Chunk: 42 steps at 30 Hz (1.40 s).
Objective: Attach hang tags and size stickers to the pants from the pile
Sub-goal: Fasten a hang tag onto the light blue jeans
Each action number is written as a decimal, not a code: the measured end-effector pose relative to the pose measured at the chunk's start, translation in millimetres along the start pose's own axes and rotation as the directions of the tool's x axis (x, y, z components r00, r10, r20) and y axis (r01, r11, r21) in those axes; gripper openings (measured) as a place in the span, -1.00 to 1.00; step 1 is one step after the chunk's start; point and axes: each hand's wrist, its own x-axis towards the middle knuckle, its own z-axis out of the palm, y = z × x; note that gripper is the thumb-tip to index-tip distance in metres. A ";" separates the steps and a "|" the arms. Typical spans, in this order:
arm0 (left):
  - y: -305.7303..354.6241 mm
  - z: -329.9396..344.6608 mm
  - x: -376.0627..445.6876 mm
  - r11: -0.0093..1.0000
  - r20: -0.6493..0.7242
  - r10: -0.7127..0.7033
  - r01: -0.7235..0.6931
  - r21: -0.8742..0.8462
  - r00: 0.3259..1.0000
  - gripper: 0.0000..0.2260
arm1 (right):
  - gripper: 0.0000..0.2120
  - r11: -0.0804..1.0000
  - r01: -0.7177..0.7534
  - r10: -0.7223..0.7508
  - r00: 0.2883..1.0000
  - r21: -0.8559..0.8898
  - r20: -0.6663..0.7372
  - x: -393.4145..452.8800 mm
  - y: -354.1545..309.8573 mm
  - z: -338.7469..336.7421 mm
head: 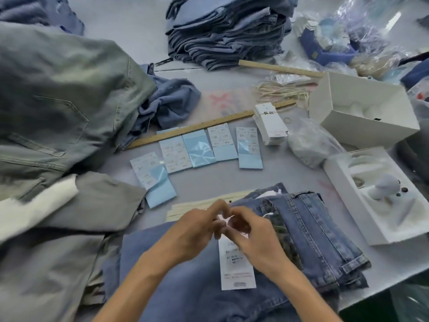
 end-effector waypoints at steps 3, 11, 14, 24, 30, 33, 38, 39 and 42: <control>-9.4 0.1 -5.5 0.997 0.017 -0.043 0.044 -0.065 0.999 -0.69 | -0.83 1.000 -0.019 0.019 1.000 0.005 -0.014 -5.9 3.7 11.5; -24.7 20.6 17.8 0.974 -0.168 -0.221 0.225 0.002 0.961 -0.78 | -0.79 0.992 -0.122 0.108 0.939 -0.024 -0.327 -14.6 18.6 6.1; -23.6 25.1 19.5 0.972 -0.172 -0.234 0.237 -0.005 0.957 -0.91 | -0.79 0.977 -0.133 0.060 0.923 -0.168 -0.379 -13.8 19.6 4.6; -10.4 29.2 -0.5 0.897 -0.256 -0.219 0.092 -0.431 0.941 -0.91 | -0.93 0.864 -0.097 -0.106 0.924 -0.494 -0.367 -14.9 17.3 21.3; -10.8 34.3 -3.9 0.792 -0.172 -0.228 0.080 -0.605 0.958 -0.95 | -0.95 0.893 -0.076 -0.102 0.926 -0.443 -0.365 -14.4 14.0 19.8; -8.3 34.4 -6.9 0.734 -0.166 -0.229 0.058 -0.677 0.959 -0.83 | -0.96 0.908 -0.073 -0.093 0.926 -0.414 -0.366 -13.8 11.0 17.2; -10.6 38.4 -5.3 0.716 -0.187 -0.260 0.060 -0.695 0.947 -0.84 | -0.94 0.906 -0.053 -0.101 0.937 -0.419 -0.336 -13.5 5.7 15.8; -12.0 39.4 -4.8 0.712 -0.195 -0.273 0.061 -0.699 0.942 -0.82 | -0.95 0.910 -0.054 -0.091 0.941 -0.412 -0.325 -13.3 5.9 16.3; -12.1 40.1 -4.7 0.684 -0.161 -0.290 0.087 -0.724 0.943 -0.85 | -0.96 0.917 -0.072 -0.056 0.951 -0.393 -0.304 -14.2 7.3 18.4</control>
